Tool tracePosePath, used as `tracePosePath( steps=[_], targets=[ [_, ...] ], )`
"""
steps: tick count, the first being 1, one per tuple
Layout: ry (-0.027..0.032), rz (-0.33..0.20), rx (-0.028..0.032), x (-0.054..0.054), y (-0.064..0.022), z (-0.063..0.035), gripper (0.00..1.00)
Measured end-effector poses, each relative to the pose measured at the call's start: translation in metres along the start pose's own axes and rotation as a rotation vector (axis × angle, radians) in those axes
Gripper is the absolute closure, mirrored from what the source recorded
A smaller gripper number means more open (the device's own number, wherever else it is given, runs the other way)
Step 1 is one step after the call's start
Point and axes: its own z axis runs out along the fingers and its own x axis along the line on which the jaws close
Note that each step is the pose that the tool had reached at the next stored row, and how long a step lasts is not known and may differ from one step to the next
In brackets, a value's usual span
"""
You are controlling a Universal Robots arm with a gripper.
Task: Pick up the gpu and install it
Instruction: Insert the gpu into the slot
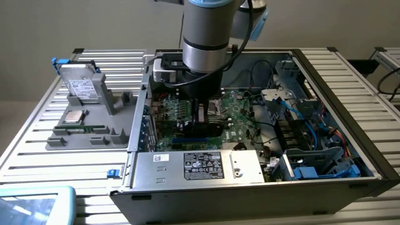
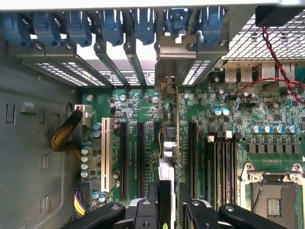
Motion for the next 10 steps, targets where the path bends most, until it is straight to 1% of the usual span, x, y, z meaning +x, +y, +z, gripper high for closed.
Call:
tracePosePath(
  steps=[4,10],
  targets=[
    [0.0002,0.000,0.0000,0.0000,0.0005,0.0003,0.73],
    [0.0000,0.000,0.0089,-0.0021,0.0031,0.0007,0.73]
  ],
)
